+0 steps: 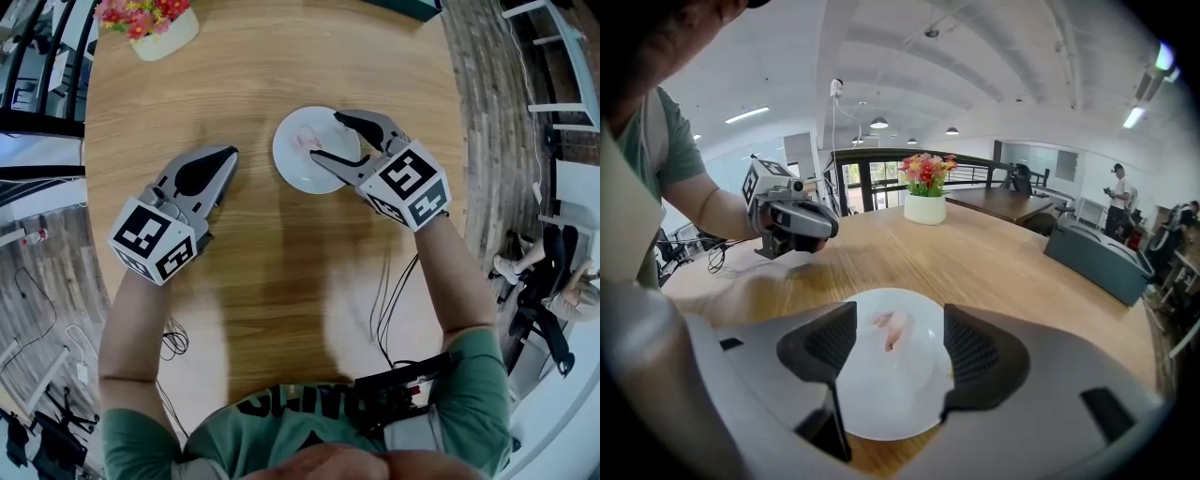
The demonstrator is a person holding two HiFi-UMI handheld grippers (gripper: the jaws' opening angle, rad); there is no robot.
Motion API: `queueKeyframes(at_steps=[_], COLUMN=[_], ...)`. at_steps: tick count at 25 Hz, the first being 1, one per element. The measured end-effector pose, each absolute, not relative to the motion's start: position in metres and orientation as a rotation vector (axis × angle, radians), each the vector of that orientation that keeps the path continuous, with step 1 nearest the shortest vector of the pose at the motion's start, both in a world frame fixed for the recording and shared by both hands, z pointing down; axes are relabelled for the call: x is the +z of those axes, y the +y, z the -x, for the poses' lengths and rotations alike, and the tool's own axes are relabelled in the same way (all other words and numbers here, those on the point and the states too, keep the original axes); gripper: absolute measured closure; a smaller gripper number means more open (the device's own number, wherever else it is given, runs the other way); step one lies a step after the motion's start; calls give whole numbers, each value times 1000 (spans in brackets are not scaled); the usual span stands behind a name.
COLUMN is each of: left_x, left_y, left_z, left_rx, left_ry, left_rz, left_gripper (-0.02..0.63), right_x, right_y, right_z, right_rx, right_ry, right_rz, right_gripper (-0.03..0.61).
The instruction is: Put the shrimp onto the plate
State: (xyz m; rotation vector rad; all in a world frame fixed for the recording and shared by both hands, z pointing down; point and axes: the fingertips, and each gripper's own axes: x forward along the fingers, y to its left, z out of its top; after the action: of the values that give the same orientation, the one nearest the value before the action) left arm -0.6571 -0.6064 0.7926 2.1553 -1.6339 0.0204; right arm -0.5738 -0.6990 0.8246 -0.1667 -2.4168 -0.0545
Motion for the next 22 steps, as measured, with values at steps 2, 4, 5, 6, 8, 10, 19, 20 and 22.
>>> queueKeyframes(at_steps=[2,4,5,6,8,10,19,20,22], left_x=[784,774,768,761,748,734,656,645,622], left_y=[-607,-605,-603,-601,-596,-589,-535,-527,-509], left_z=[650,643,640,637,634,632,622,620,617], left_rx=[8,-3,-7,-9,-11,-20,-86,-92,-102], left_ry=[-1632,-1635,-1637,-1640,-1649,-1661,-1733,-1744,-1767], left_rz=[-2158,-2161,-2162,-2163,-2166,-2167,-2161,-2164,-2173], left_gripper=[611,611,611,611,611,611,611,611,611], right_x=[819,811,806,801,789,775,696,685,663], right_y=[-700,-700,-700,-699,-699,-696,-671,-667,-658], right_z=[566,557,552,547,539,533,502,499,492], right_rx=[-45,-44,-40,-33,-18,-9,53,54,58], right_ry=[-2420,-2426,-2431,-2437,-2449,-2464,-2529,-2539,-2558], right_rz=[159,144,136,126,106,88,24,18,8], right_gripper=[287,327,353,394,467,544,572,572,572])
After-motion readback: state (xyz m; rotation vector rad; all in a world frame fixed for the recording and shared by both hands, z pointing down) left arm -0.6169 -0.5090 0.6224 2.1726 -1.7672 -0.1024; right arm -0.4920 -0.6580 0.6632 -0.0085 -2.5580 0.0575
